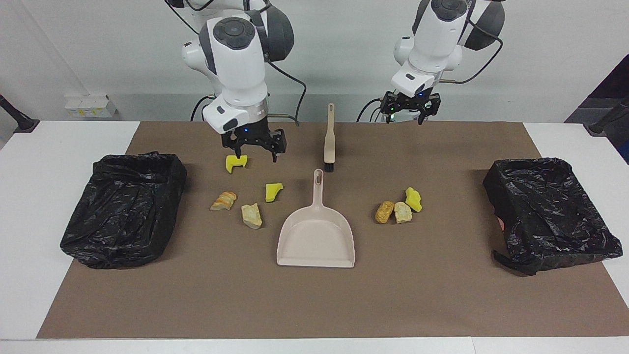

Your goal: Sweep and dump trash in bin

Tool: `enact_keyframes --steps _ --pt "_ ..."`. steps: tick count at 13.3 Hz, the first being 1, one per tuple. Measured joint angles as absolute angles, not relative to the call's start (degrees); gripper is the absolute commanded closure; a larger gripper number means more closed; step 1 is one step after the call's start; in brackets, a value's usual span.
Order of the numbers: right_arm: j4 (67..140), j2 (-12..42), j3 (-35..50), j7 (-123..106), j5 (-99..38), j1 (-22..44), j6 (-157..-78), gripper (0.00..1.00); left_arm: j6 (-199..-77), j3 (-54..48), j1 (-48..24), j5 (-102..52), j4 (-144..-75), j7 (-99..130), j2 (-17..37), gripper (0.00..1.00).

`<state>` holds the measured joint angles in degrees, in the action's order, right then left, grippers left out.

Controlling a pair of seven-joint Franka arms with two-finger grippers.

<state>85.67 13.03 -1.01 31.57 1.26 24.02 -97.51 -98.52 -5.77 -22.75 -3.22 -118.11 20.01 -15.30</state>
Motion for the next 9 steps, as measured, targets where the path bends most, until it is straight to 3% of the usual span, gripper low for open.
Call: enact_keyframes --steps 6,9 --pt "85.8 20.6 -0.7 35.0 0.9 29.4 -107.3 0.0 -104.1 -6.0 -36.6 -3.3 -127.6 31.3 -19.5 0.0" --pt "86.2 23.0 -0.7 35.0 0.8 30.3 -108.5 0.0 -108.9 -6.0 -42.2 -3.3 -132.3 34.7 -19.8 0.0"
